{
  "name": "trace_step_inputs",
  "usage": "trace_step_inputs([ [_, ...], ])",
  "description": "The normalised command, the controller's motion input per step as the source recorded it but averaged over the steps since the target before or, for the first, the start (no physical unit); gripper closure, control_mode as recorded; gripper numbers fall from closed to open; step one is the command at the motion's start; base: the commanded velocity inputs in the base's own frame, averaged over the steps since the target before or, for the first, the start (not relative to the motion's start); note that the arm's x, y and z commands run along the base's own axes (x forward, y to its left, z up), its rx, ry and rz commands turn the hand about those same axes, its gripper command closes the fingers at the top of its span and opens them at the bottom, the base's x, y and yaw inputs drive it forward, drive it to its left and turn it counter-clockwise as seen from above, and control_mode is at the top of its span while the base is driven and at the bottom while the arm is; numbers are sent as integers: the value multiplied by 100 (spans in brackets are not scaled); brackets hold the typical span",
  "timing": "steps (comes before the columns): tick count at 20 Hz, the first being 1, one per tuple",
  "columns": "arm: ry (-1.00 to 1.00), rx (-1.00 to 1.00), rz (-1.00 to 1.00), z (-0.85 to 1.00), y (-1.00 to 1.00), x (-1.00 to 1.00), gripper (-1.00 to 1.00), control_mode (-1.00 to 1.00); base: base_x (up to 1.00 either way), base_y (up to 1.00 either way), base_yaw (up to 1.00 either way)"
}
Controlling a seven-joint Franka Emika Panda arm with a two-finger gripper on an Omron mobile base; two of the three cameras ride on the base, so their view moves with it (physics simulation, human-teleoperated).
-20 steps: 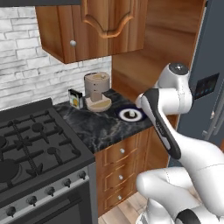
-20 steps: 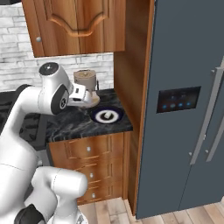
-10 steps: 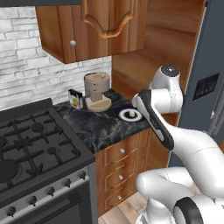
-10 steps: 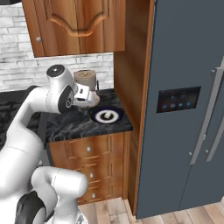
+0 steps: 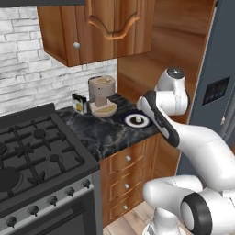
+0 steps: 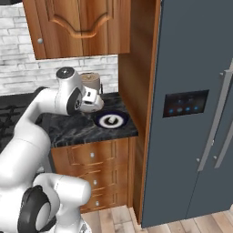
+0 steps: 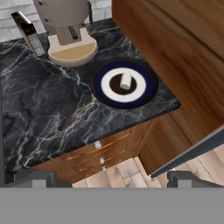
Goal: Pick the marshmallow from the counter and place it in the microwave. Then turn on the microwave.
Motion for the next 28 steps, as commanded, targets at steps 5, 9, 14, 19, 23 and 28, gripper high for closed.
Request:
trace_step_inputs([
  [5,2,2,0,-15,0,28,-100,-100,0,0,0],
  [9,1,0,0,-23,0,28,-100,-100,0,0,0],
  [14,3,0,-1,-17,0,26,-100,-100,0,0,0],
  [19,4,1,-1,-10,0,23,-100,-100,0,0,0],
  [23,8,0,0,-8,-3,16,-100,-100,0,0,0],
  [28,7,0,0,-10,-7,9,-100,-100,0,0,0],
])
